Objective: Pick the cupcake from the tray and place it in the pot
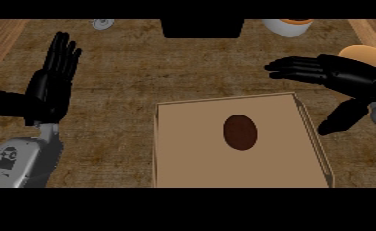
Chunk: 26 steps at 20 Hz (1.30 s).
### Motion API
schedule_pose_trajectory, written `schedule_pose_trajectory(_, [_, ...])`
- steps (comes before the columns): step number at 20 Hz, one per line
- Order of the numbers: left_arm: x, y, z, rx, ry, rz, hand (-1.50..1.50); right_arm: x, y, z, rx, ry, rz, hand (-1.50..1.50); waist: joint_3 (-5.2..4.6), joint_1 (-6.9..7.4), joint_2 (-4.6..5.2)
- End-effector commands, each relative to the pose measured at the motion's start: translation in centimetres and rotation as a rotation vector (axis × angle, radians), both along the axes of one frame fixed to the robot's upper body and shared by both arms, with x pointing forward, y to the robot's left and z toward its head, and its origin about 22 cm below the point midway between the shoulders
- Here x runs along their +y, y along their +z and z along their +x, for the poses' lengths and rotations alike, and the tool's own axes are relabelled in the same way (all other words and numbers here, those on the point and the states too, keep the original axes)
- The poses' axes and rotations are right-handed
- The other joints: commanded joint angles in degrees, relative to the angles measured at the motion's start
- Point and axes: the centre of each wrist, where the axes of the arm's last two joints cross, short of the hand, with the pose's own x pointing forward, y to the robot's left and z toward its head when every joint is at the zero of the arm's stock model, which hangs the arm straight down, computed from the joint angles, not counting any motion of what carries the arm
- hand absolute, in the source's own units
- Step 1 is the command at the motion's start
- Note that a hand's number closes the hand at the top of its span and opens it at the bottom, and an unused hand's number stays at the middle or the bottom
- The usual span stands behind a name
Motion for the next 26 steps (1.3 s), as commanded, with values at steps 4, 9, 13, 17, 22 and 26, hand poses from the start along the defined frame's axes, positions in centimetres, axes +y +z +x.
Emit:
schedule_pose_trajectory(4, [1.3, 0.1, 0.5, 0.001, 0.015, -0.002, 0.00, 2.7, 0.1, -1.2, 0.058, 0.013, -0.145, -1.50, 0.00, -0.38, -0.04])
schedule_pose_trajectory(9, [-1.1, 0.0, 0.3, 0.017, -0.001, 0.003, 0.00, 5.3, -2.9, -1.1, 0.104, -0.015, -0.192, -1.50, 0.02, -0.06, 0.00])
schedule_pose_trajectory(13, [1.2, 0.1, 0.6, -0.005, 0.000, -0.001, 0.00, 5.2, -3.7, -1.7, 0.116, 0.009, -0.212, -1.50, 0.02, -0.22, 0.00])
schedule_pose_trajectory(17, [0.1, 1.8, -1.3, -0.013, 0.004, 0.000, 0.00, 6.6, -5.2, -2.2, 0.085, 0.017, -0.187, -1.50, 0.04, 0.05, -0.06])
schedule_pose_trajectory(22, [0.7, 0.7, 1.0, 0.012, -0.010, -0.012, 0.00, 8.7, -7.0, -3.7, 0.055, 0.047, -0.131, -1.50, 0.02, -0.31, -0.01])
schedule_pose_trajectory(26, [0.6, -0.7, -0.8, 0.016, 0.002, -0.003, 0.00, 8.3, -6.3, -3.1, 0.053, -0.002, -0.191, -1.50, 0.02, -0.10, -0.03])
